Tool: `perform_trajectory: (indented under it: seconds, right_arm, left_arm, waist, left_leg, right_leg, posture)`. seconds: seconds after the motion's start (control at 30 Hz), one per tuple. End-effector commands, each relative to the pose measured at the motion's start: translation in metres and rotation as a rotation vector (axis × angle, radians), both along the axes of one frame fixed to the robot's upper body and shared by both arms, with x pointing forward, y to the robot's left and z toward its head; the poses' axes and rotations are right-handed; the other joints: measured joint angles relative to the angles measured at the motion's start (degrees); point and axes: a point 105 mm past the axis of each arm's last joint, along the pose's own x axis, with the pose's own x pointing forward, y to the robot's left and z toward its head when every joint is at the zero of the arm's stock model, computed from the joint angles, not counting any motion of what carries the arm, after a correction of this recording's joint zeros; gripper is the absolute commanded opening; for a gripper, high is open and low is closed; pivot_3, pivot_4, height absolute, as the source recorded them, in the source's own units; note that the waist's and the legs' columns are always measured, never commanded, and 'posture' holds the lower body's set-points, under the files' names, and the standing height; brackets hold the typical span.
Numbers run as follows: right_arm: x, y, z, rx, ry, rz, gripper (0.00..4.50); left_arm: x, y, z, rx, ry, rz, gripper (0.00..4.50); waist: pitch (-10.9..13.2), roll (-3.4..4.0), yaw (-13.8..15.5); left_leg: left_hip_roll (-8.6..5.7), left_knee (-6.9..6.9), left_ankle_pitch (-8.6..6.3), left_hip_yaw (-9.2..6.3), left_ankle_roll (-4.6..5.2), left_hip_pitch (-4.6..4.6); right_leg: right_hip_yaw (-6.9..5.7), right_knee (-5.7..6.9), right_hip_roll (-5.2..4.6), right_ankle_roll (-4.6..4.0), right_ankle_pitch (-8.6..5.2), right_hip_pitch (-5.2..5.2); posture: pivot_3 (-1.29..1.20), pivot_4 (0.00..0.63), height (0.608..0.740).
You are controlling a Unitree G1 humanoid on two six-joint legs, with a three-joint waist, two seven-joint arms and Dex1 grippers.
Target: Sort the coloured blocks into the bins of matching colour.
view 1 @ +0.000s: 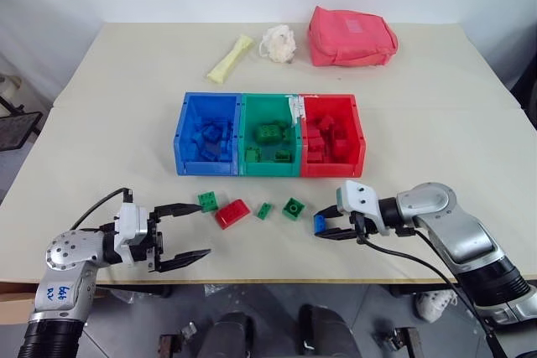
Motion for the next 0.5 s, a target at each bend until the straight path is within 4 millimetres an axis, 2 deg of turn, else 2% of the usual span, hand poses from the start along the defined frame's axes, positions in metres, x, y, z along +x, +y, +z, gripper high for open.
perform_trajectory:
  seconds: [0.03,0.17,0.4,0.5]
  right_arm:
    - [0.0,0.011,0.022,0.05,-0.062,0.044,1.46]
    - [0.013,0.042,0.064,0.178,-0.144,0.081,1.46]
    - [0.033,0.081,0.091,0.254,-0.214,0.13,1.46]
    - [0.043,0.104,0.103,0.296,-0.246,0.155,1.46]
  left_arm:
    - [0.003,-0.001,0.014,-0.032,-0.056,0.021,4.5]
    - [0.012,0.0,0.031,-0.126,-0.1,0.128,4.5]
    - [0.009,-0.004,0.033,-0.153,-0.1,0.167,4.5]
    - [0.006,-0.005,0.034,-0.153,-0.101,0.17,4.5]
  waist:
    - [0.0,0.0,0.0]
    - [0.0,0.01,-0.3]
    - [0.0,0.0,0.0]
    - [0.0,0.0,-0.3]
  left_leg:
    - [0.0,0.0,0.0,0.0,0.0,0.0]
    - [0.03,0.0,0.01,0.04,-0.01,0.0]
    - [0.0,-0.01,-0.01,-0.11,-0.07,-0.02]
    - [-0.11,-0.01,0.01,-0.11,-0.02,-0.04]
  right_leg:
    - [0.0,0.0,0.0,0.0,0.0,0.0]
    - [0.01,0.01,0.03,0.0,0.0,-0.04]
    - [-0.04,0.07,0.07,-0.01,0.0,-0.05]
    - [-0.03,0.09,0.08,0.0,0.0,-0.05]
  posture:
    - [0.0,0.15,0.74]
    - [0.0,0.15,0.74]
    - [0.0,0.15,0.74]
    - [0.0,0.15,0.74]
